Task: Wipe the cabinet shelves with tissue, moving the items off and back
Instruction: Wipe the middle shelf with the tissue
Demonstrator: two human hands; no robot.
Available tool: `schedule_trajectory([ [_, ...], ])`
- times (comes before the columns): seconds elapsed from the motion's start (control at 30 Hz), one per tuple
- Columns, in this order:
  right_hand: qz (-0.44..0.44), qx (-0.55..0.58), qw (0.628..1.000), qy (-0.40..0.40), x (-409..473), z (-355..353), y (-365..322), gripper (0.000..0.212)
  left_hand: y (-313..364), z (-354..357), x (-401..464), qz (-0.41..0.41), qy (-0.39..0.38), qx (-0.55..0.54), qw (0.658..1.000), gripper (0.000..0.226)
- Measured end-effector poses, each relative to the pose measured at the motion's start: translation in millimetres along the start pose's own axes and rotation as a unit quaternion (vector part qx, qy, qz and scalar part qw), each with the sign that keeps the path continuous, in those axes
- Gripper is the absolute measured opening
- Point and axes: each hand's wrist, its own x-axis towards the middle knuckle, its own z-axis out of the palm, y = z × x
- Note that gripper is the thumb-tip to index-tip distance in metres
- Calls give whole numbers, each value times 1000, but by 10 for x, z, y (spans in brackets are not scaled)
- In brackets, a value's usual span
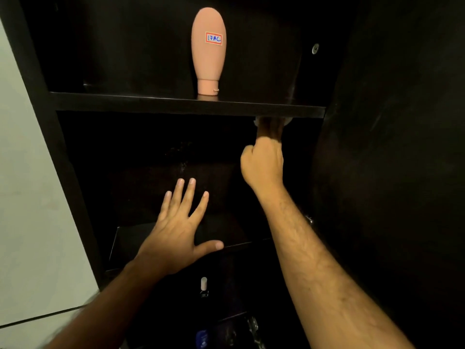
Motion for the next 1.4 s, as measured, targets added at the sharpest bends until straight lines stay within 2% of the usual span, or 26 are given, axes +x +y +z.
schedule_trajectory([
  [0.07,-37,-80,996,-15,-131,65,98,62,-3,15,3,-1,-2,4,1000,107],
  [0.13,-55,-104,992,-50,-420,165,243,67,-3,19,9,-3,0,4,1000,108],
  [0.23,-1,-122,984,-129,-899,297,461,81,3,19,4,-6,-4,-6,1000,108],
  [0.33,41,-174,964,-197,-1092,302,567,68,6,14,8,-5,-4,-8,1000,109],
  [0.4,58,-182,960,-202,-1054,231,580,52,7,1,15,-8,-7,-4,1000,110],
  [0.5,77,-217,956,-183,-929,157,619,32,20,-15,5,-7,-11,2,1000,110],
  [0.77,50,-199,970,-131,-702,295,631,20,19,-40,-3,-6,-9,-6,1000,108],
  [0.87,66,-133,986,-74,-594,301,581,17,15,-23,-3,-2,-4,-7,1000,107],
  [0.97,63,-8,998,4,-369,182,427,11,9,-17,1,-1,0,-11,1000,107],
  [1.1,70,93,989,89,44,-92,189,8,-4,2,-1,1,7,-10,1000,107],
  [1.2,59,212,962,161,240,-155,-4,5,1,9,1,2,5,-8,1000,107],
  [1.23,56,225,955,187,274,-126,-26,3,-2,15,-2,2,4,-9,1000,107],
  [1.3,45,219,951,215,287,-32,-7,10,1,12,1,2,4,-11,1000,108],
  [1.4,-5,192,960,202,247,70,92,17,3,3,1,5,10,-8,1000,107],
])
